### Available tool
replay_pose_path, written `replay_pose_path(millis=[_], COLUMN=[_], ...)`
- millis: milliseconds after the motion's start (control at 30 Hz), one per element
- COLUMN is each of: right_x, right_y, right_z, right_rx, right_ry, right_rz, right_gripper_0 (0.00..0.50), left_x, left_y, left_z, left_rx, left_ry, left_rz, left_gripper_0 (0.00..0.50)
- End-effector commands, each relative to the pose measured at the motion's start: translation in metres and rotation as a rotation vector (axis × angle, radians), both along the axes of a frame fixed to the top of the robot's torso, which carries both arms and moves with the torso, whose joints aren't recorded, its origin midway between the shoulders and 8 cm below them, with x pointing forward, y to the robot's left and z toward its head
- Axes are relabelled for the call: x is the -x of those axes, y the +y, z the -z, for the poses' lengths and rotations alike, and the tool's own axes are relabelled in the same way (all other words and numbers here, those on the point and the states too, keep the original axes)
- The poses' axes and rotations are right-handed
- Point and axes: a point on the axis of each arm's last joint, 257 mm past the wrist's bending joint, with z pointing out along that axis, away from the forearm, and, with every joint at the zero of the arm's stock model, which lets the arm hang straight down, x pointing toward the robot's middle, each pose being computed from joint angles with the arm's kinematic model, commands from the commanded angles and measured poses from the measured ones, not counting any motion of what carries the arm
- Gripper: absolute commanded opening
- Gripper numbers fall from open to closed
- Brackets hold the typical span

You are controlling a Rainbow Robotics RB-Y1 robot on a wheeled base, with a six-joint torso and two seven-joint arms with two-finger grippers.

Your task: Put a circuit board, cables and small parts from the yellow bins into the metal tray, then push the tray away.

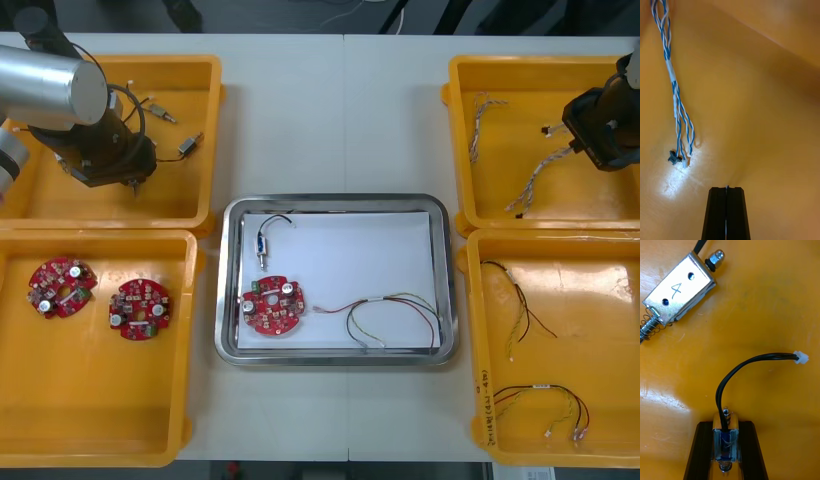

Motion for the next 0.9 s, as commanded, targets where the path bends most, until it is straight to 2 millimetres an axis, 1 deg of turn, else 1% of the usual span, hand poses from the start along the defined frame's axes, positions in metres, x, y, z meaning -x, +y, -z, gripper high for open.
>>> replay_pose_path(millis=[33, 200, 367, 400, 467, 500, 533, 567, 600, 767, 900], right_x=[-0.002, -0.001, -0.001, -0.001, -0.001, -0.001, 0.000, -0.001, -0.001, 0.000, 0.005], right_y=[-0.028, -0.032, -0.032, -0.032, -0.033, -0.033, -0.033, -0.034, -0.034, -0.037, -0.043], right_z=[-0.027, -0.028, -0.028, -0.028, -0.028, -0.029, -0.029, -0.029, -0.029, -0.032, -0.037], right_rx=[0.080, 0.088, 0.089, 0.088, 0.089, 0.088, 0.086, 0.086, 0.083, 0.069, 0.074], right_ry=[-0.039, -0.038, -0.038, -0.039, -0.039, -0.040, -0.039, -0.041, -0.042, -0.049, -0.034], right_rz=[-0.024, -0.026, -0.027, -0.028, -0.028, -0.028, -0.027, -0.027, -0.027, -0.025, -0.026], right_gripper_0=[0.000, 0.000, 0.004, 0.041, 0.161, 0.293, 0.378, 0.449, 0.500, 0.500, 0.500], left_x=[-0.015, -0.014, -0.009, -0.006, -0.002, 0.001, 0.003, 0.006, 0.007, 0.019, 0.033], left_y=[-0.023, -0.019, -0.008, -0.006, -0.003, -0.001, 0.000, 0.001, 0.002, 0.005, 0.008], left_z=[-0.022, -0.024, -0.034, -0.038, -0.047, -0.051, -0.055, -0.057, -0.060, -0.071, -0.078], left_rx=[-0.049, -0.051, -0.061, -0.065, -0.074, -0.079, -0.082, -0.085, -0.084, -0.088, -0.106], left_ry=[-0.042, -0.042, -0.029, -0.023, -0.017, -0.011, -0.007, 0.000, 0.001, -0.001, 0.005], left_rz=[0.144, 0.144, 0.140, 0.139, 0.139, 0.139, 0.139, 0.137, 0.134, 0.131, 0.138], left_gripper_0=[0.000, 0.000, 0.000, 0.000, 0.000, 0.000, 0.000, 0.000, 0.000, 0.000, 0.000])
